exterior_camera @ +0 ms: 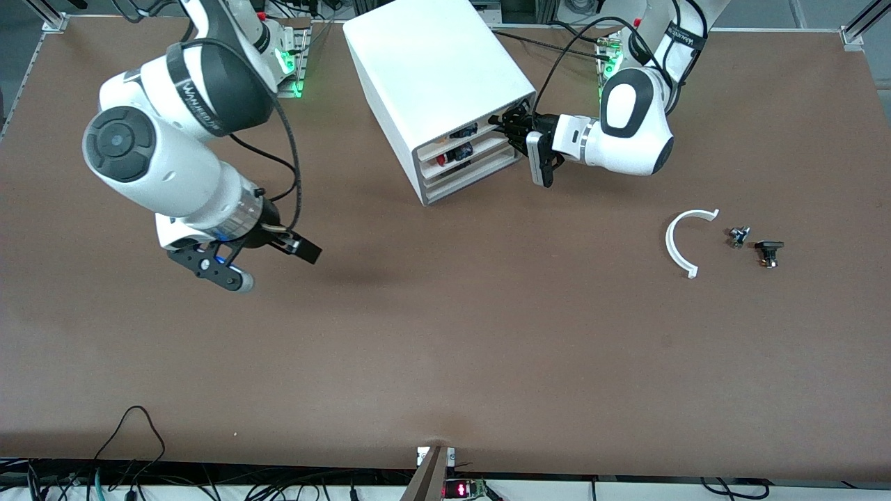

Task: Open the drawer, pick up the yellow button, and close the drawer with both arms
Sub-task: 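Pull the drawer open with the left gripper while the right gripper approaches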

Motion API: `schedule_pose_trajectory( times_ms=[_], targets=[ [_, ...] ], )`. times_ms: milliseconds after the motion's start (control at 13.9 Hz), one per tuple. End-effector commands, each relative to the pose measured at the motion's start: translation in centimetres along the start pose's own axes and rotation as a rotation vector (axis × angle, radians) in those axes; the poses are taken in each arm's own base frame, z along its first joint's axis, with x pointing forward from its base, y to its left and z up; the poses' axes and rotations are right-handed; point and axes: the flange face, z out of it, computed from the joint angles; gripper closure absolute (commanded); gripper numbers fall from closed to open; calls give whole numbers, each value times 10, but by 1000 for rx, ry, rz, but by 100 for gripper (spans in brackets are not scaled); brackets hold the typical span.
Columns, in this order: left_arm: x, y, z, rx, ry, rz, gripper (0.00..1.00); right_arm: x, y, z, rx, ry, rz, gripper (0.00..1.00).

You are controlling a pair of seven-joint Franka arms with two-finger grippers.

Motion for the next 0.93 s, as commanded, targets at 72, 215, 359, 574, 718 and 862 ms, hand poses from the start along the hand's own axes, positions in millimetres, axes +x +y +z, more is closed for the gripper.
schedule_pose_trajectory(
  times_ms=[72,215,359,574,718,862],
  targets=[
    [1,-15,-24,23,50,63,100,-20,-43,1,35,-3,111,1],
    [1,-34,-59,23,26,87,100,-35,-57,4,49,-1,161,1],
    [25,-57,-90,21,-38,137,100,-48,-69,6,67,4,208,1],
    [46,-92,-129,-7,-61,154,100,-78,-97,19,106,7,307,1],
    [48,-98,-128,-10,-61,146,100,-99,-114,28,129,6,352,1],
    [55,-98,-134,-3,-51,149,100,-121,-130,35,155,3,404,1]
  ],
)
